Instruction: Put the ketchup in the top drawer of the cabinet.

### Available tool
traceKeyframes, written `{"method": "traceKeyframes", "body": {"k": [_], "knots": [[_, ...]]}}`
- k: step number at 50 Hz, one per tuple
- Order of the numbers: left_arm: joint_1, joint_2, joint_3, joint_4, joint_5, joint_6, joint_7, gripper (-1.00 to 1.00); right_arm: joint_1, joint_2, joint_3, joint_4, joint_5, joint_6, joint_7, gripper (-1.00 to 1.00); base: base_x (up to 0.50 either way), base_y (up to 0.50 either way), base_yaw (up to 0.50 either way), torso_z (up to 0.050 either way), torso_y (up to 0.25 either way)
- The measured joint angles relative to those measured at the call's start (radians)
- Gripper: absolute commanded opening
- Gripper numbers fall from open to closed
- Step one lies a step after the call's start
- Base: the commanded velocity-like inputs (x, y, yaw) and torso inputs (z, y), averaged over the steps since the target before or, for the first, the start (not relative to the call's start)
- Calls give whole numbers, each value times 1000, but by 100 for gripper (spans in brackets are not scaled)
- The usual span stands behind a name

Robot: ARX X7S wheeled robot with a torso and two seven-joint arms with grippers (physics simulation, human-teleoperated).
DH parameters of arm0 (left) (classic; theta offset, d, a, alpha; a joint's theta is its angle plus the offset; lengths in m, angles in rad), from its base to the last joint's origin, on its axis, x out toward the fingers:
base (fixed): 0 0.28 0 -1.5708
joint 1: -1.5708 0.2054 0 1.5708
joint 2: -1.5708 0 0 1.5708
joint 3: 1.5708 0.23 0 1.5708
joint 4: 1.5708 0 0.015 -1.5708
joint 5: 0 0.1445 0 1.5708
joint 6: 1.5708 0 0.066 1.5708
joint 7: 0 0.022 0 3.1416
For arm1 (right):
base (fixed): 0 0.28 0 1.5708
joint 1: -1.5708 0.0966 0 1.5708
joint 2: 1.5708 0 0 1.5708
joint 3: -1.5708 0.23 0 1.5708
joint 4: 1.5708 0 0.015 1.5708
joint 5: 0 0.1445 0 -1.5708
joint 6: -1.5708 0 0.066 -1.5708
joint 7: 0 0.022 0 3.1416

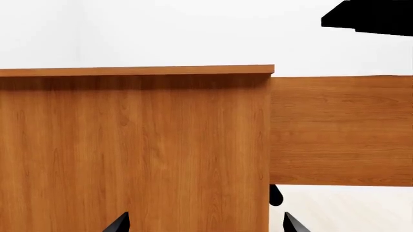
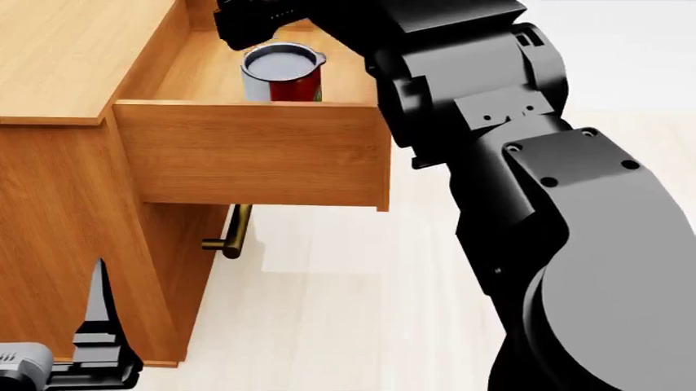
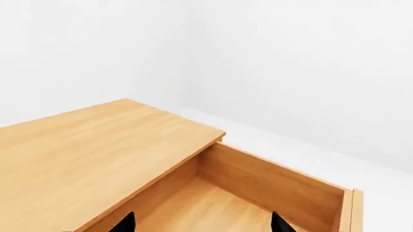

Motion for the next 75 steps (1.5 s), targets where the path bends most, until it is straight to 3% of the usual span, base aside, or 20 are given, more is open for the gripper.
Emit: {"method": "traceKeyframes", "body": {"k": [16, 37, 60, 75], "knots": [[-4, -3, 3, -2, -4, 4, 1, 100, 61, 3, -56, 29, 113, -127, 116, 100, 0, 0, 0, 0, 0], [-13, -8, 9, 4, -5, -4, -4, 100, 105, 94, -364, 29, 384, -244, 164, 100, 0, 0, 0, 0, 0], [-6, -15, 12, 10, -3, -2, -12, 100, 165, 581, -486, -773, 308, -511, 539, 100, 0, 0, 0, 0, 0], [-5, -16, 15, 2, 0, 4, -16, 100, 150, 832, -527, -1150, 173, -641, 730, 100, 0, 0, 0, 0, 0]]}}
